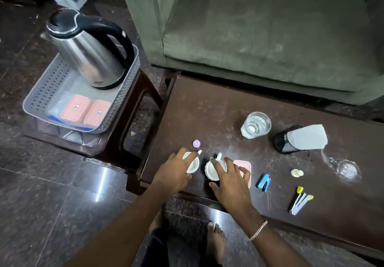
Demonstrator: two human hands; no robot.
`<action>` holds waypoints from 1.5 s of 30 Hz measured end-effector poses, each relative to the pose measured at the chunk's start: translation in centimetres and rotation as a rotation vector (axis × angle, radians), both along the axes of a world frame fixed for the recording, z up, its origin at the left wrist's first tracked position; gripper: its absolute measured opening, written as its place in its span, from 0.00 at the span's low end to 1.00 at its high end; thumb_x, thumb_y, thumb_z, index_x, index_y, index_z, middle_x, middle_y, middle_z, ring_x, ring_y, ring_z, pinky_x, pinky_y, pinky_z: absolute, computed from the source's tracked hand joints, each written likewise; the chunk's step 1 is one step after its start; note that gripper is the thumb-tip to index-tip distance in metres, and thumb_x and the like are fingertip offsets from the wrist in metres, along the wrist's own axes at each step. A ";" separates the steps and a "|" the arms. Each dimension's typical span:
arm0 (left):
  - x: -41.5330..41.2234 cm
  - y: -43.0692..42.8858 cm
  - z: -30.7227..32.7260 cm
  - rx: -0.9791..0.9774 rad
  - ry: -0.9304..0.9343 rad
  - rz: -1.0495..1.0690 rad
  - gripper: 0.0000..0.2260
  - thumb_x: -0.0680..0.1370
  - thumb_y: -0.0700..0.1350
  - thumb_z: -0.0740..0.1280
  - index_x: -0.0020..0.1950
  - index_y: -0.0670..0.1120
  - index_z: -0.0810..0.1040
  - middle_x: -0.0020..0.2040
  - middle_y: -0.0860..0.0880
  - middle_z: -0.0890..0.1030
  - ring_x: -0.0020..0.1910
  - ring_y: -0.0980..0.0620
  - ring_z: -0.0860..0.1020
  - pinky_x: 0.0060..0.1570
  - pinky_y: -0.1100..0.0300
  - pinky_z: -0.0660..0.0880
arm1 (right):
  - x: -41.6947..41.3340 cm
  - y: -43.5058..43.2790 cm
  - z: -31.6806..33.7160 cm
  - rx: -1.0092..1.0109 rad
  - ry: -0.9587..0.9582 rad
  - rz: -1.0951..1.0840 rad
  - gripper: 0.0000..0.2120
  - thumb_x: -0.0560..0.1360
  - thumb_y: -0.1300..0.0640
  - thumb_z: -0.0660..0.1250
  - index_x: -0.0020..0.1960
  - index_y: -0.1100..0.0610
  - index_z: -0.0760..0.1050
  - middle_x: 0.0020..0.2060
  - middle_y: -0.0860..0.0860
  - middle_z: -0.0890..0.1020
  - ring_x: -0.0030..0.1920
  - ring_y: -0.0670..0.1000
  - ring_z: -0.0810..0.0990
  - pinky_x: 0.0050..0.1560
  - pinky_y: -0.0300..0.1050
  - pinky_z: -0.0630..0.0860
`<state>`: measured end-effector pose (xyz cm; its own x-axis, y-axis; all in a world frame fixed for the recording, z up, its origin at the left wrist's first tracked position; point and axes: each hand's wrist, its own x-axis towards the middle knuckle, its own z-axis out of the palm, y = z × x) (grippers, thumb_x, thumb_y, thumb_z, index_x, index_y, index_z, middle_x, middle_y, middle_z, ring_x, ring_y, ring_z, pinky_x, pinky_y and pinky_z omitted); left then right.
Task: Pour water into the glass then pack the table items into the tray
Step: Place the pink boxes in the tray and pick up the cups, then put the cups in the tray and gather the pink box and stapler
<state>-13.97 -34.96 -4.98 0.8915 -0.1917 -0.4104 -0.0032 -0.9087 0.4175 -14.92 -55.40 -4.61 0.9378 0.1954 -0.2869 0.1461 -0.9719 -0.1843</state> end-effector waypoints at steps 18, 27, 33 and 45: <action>3.7 20.8 13.9 -0.129 -0.320 0.257 0.29 0.69 0.57 0.71 0.69 0.56 0.72 0.62 0.53 0.75 0.53 0.45 0.82 0.48 0.49 0.82 | 8.0 16.2 11.5 0.486 -0.153 -0.039 0.33 0.70 0.50 0.77 0.73 0.41 0.70 0.54 0.43 0.73 0.51 0.49 0.77 0.54 0.48 0.64; 9.8 36.1 14.6 -0.030 -0.326 0.421 0.30 0.69 0.53 0.77 0.69 0.58 0.71 0.62 0.52 0.76 0.50 0.41 0.83 0.50 0.47 0.81 | 15.0 32.3 12.7 0.458 -0.202 -0.035 0.30 0.71 0.43 0.73 0.73 0.41 0.72 0.59 0.46 0.75 0.59 0.52 0.75 0.59 0.54 0.65; 12.9 39.9 11.4 0.050 -0.312 0.426 0.30 0.71 0.56 0.76 0.69 0.59 0.69 0.63 0.50 0.76 0.50 0.38 0.83 0.50 0.45 0.81 | 16.7 36.4 9.5 0.324 -0.236 -0.072 0.29 0.69 0.44 0.73 0.70 0.43 0.74 0.59 0.47 0.78 0.65 0.52 0.73 0.57 0.55 0.63; 16.5 42.3 6.9 0.303 -0.396 0.241 0.28 0.73 0.55 0.76 0.72 0.52 0.76 0.62 0.48 0.83 0.57 0.39 0.73 0.58 0.43 0.73 | 17.5 38.6 6.5 0.041 -0.216 -0.085 0.25 0.68 0.43 0.72 0.64 0.46 0.74 0.58 0.50 0.80 0.63 0.59 0.70 0.56 0.61 0.64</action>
<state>2.55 7.30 1.93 0.9929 0.1117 -0.0402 0.1164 -0.9823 0.1467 2.61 -16.82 1.90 0.9902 0.1200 -0.0716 0.1039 -0.9748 -0.1972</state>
